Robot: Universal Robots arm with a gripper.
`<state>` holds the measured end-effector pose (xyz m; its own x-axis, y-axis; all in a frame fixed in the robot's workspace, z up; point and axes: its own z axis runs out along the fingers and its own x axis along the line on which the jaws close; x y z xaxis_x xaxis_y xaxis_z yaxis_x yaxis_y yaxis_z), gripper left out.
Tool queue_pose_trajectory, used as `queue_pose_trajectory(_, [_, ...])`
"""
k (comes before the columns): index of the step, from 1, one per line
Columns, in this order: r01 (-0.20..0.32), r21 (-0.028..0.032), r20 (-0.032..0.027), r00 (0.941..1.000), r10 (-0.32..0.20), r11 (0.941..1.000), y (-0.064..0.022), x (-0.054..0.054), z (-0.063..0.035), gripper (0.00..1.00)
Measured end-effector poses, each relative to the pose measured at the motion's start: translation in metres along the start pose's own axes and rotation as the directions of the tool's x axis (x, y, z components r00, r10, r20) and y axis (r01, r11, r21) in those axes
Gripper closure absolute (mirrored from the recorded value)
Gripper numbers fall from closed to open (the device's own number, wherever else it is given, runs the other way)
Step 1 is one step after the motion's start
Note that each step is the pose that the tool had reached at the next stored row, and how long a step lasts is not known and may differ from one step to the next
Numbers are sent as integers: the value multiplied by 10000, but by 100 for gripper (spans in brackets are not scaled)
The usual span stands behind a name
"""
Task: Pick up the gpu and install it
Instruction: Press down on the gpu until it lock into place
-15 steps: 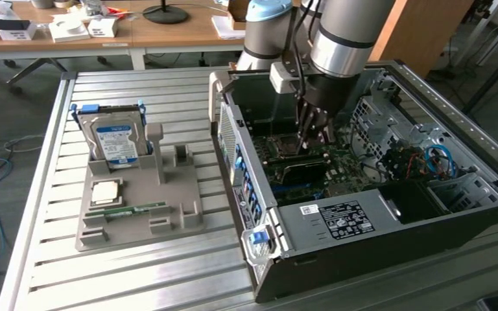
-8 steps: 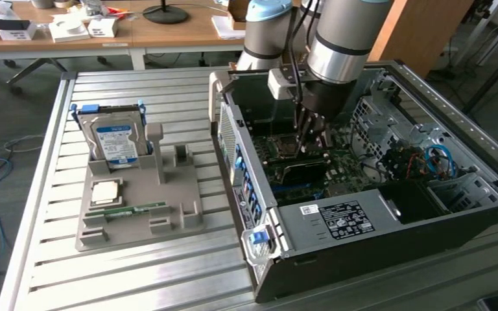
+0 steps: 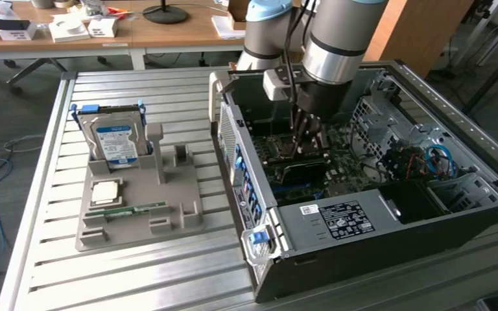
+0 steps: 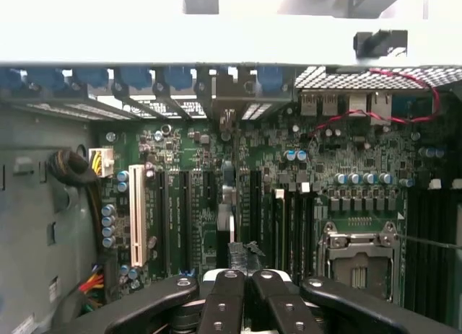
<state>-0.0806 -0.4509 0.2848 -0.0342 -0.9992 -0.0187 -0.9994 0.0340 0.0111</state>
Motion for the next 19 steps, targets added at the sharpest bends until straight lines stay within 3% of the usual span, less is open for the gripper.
queue_pose_trajectory(19, [1, 87, -2, 10000, -1, 10000, 47, -1, 110, 89])
